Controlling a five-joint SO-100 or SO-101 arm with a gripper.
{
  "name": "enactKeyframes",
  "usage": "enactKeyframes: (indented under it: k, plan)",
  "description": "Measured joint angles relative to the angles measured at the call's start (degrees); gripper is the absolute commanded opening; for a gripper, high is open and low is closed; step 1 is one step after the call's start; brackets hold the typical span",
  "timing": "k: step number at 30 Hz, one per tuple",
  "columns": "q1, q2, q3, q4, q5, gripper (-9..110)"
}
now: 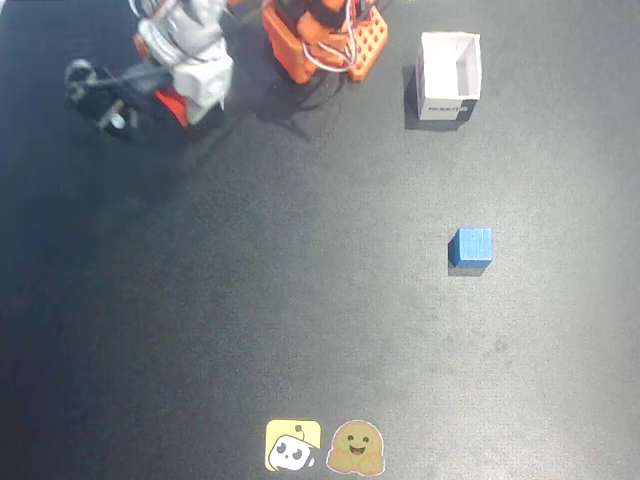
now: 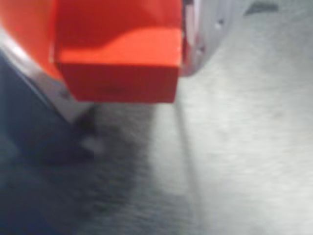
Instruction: Put the red cube in the right box and the blue cube in the left box.
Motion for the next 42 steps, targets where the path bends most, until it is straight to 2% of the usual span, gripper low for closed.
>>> enactKeyframes:
  k: [23, 34, 42]
  plan:
    - [19.42, 3.87, 0.00, 5.98, -2.90, 12]
    - [20.39, 9.05, 1.58, 6.86, 3.16, 13]
    - [20.48, 9.14, 1.58, 6.86, 3.16, 22]
